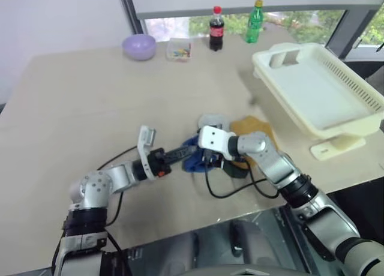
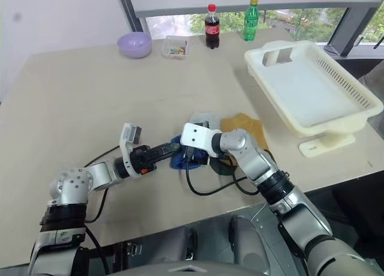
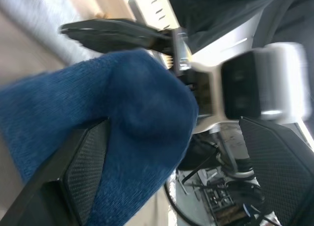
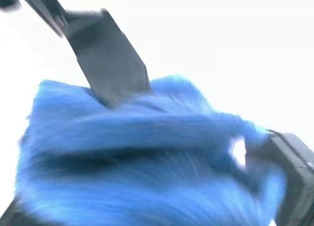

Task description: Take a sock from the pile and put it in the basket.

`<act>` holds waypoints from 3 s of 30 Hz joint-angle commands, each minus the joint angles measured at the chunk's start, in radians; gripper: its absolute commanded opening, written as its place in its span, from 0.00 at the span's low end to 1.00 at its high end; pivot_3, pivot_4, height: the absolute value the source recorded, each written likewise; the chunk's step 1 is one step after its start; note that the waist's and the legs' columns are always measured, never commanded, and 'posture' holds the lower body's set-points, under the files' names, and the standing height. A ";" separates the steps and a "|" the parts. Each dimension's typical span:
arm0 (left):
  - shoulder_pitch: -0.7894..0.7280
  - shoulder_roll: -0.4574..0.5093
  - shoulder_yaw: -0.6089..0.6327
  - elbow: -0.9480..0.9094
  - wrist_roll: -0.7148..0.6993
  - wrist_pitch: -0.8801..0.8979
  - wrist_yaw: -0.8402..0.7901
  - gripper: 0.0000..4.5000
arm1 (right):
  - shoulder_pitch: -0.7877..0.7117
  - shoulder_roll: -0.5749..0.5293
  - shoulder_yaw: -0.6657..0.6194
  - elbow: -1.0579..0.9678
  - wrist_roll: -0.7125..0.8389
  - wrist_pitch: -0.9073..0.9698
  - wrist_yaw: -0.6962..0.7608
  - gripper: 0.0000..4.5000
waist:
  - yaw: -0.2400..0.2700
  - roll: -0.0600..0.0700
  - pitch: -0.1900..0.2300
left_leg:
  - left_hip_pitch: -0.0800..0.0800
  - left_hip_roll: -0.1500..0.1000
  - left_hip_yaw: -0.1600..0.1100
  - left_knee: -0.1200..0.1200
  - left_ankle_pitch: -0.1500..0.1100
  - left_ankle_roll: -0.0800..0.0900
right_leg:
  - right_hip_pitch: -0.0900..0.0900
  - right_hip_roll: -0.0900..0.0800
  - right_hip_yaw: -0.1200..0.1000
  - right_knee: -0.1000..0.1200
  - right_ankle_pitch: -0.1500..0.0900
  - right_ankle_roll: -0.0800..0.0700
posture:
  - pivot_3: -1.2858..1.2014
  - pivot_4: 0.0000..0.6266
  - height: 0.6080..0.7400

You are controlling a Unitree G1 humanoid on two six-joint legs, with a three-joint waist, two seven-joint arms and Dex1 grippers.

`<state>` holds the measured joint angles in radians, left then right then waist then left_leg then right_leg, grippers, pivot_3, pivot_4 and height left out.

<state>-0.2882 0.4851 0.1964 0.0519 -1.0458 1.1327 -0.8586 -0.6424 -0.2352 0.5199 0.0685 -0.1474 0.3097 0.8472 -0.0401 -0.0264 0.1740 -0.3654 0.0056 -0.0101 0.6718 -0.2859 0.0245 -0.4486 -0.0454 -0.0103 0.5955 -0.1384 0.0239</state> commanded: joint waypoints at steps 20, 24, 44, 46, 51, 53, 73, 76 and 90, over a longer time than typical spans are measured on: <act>0.009 0.009 -0.059 0.035 0.094 -0.076 -0.159 1.00 | 0.166 -0.139 -0.262 -0.376 0.378 0.391 0.111 0.99 | 0.010 0.000 0.000 | -0.002 0.000 0.000 -0.002 0.000 0.000 | 0.000 -0.001 -0.002 -0.005 0.000 0.000 | 0.52 0.24 0.94; 0.033 0.054 -0.096 0.017 0.149 -0.125 -0.228 1.00 | 0.178 -0.044 -0.378 -0.404 0.541 0.657 0.016 0.99 | 0.003 0.000 0.001 | -0.002 0.000 0.000 -0.002 0.000 0.000 | -0.001 -0.001 -0.001 -0.004 0.000 0.000 | 0.52 0.24 0.94; 0.041 0.129 -0.048 -0.020 0.189 -0.177 -0.219 1.00 | 0.099 0.083 -0.382 -0.243 0.603 0.898 -0.274 0.99 | 0.004 0.001 0.001 | -0.005 0.001 0.000 -0.002 0.000 0.000 | -0.002 0.000 -0.002 -0.004 0.000 0.001 | 0.52 0.24 0.94; 0.043 0.126 -0.053 -0.031 0.195 -0.185 -0.216 1.00 | 0.103 0.072 -0.373 -0.249 0.607 0.897 -0.271 0.99 | 0.005 0.001 0.001 | -0.005 0.001 0.000 -0.002 0.000 0.000 | -0.002 0.000 -0.003 -0.004 0.000 0.001 | 0.52 0.24 0.94; 0.010 0.095 -0.027 -0.077 0.130 -0.152 -0.199 1.00 | 0.124 0.007 -0.409 -0.343 0.651 0.938 -0.266 0.99 | 0.009 0.001 0.001 | -0.005 0.000 0.000 -0.002 0.000 0.000 | -0.002 -0.001 -0.003 -0.004 0.000 0.001 | 0.52 0.24 0.94; 0.007 0.084 -0.037 -0.087 0.134 -0.154 -0.190 1.00 | 0.139 -0.007 -0.422 -0.387 0.681 0.962 -0.268 0.99 | 0.009 0.001 0.001 | -0.006 0.000 0.000 -0.002 0.000 0.000 | -0.002 -0.001 -0.003 -0.005 0.000 0.001 | 0.52 0.24 0.94; -0.004 0.051 -0.127 -0.023 0.214 -0.217 -0.225 1.00 | 0.181 0.122 -0.486 -0.413 0.790 1.123 -0.410 0.99 | 0.004 0.001 0.001 | -0.006 0.000 0.001 -0.002 0.000 0.000 | -0.002 0.000 -0.004 -0.004 0.001 0.001 | 0.52 0.24 0.94; -0.009 0.050 -0.134 -0.011 0.224 -0.224 -0.231 1.00 | 0.163 0.169 -0.538 -0.401 0.807 1.156 -0.433 0.99 | 0.004 0.001 0.001 | -0.006 0.000 0.001 -0.002 0.000 0.000 | -0.002 0.000 -0.004 -0.004 0.001 0.001 | 0.52 0.24 0.94; -0.003 0.068 -0.123 0.009 0.205 -0.205 -0.306 1.00 | 0.100 0.311 -0.721 -0.364 0.835 1.270 -0.517 0.99 | 0.000 0.001 0.002 | -0.006 0.000 0.001 -0.002 0.000 0.000 | -0.002 0.000 -0.004 -0.004 0.001 0.002 | 0.52 0.24 0.94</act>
<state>-0.2986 0.5433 0.0752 0.0662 -0.8281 0.9192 -1.1380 -0.5035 0.0566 -0.1668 -0.2870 0.6706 1.5693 0.3460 -0.0400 -0.0251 0.1755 -0.3708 0.0059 -0.0094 0.6702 -0.2859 0.0250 -0.4510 -0.0454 -0.0136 0.5920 -0.1376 0.0253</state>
